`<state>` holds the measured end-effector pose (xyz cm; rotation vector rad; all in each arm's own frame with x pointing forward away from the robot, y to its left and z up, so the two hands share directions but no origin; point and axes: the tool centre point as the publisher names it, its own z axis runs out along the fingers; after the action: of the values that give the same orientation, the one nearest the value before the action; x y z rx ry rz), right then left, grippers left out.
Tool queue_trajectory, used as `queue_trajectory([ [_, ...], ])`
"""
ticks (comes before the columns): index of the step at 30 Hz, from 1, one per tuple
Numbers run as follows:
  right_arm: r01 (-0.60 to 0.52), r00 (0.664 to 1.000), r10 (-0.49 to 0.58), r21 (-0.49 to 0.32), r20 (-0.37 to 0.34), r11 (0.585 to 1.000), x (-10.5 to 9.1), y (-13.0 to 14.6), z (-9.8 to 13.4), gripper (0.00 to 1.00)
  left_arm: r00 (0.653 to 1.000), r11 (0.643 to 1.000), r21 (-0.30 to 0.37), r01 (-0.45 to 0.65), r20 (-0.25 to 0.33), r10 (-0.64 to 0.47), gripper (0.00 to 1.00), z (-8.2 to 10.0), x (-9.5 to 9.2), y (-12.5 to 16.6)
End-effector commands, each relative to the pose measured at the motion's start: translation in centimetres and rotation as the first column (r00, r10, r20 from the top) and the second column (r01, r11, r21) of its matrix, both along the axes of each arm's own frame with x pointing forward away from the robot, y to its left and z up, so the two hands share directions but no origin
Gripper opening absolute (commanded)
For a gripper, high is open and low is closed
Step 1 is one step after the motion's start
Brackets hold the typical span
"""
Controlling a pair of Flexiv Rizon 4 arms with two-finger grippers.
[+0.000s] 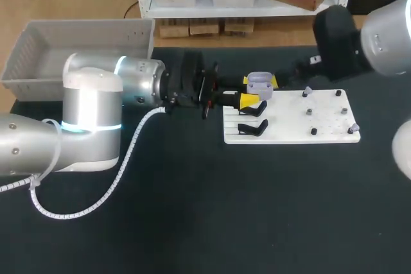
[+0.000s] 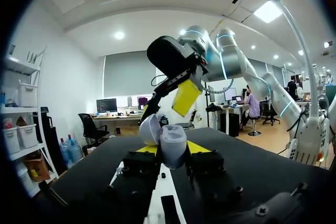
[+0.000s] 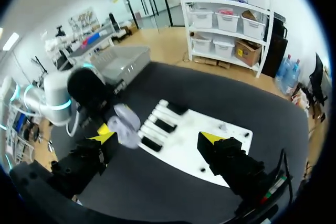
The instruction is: Pick up each earbud case from the left stands, insert the matching earbuds, close the lid, and place the case in the box.
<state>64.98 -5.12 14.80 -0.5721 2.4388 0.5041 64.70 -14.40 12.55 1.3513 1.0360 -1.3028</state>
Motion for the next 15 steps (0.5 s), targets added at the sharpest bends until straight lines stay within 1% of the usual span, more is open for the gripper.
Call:
queue_trajectory([
  [1, 0.173, 0.985, -0.162, -0.289, 0.062, 0.941, -2.3, -2.3, 0.7, 1.0, 1.0, 1.0, -0.001, -0.007, 0.002, 0.007, 0.0, 0.0, -0.2, 0.0],
  [3, 0.178, 0.983, -0.178, -0.366, 0.035, 0.913, -2.7, -3.4, 0.1, 1.0, 1.0, 1.0, -0.001, -0.007, 0.002, 0.007, 0.0, 0.0, -0.2, 0.0],
  [6, 0.189, 0.977, -0.213, -0.432, -0.006, 0.882, -3.2, -5.1, -1.2, 1.0, 1.0, 1.0, -0.001, -0.007, 0.002, 0.007, 0.0, 0.0, -0.2, 0.0],
  [10, 0.179, 0.97, -0.234, -0.47, -0.062, 0.864, -3.7, -7.0, -3.0, 1.0, 1.0, 1.0, -0.001, -0.007, 0.002, 0.007, 0.0, 0.0, -0.2, 0.0],
  [15, 0.162, 0.961, -0.25, -0.49, -0.119, 0.856, -4.1, -8.8, -4.9, 1.0, 1.0, 1.0, -0.001, -0.007, 0.002, 0.007, 0.0, 0.0, -0.2, 0.0],
])
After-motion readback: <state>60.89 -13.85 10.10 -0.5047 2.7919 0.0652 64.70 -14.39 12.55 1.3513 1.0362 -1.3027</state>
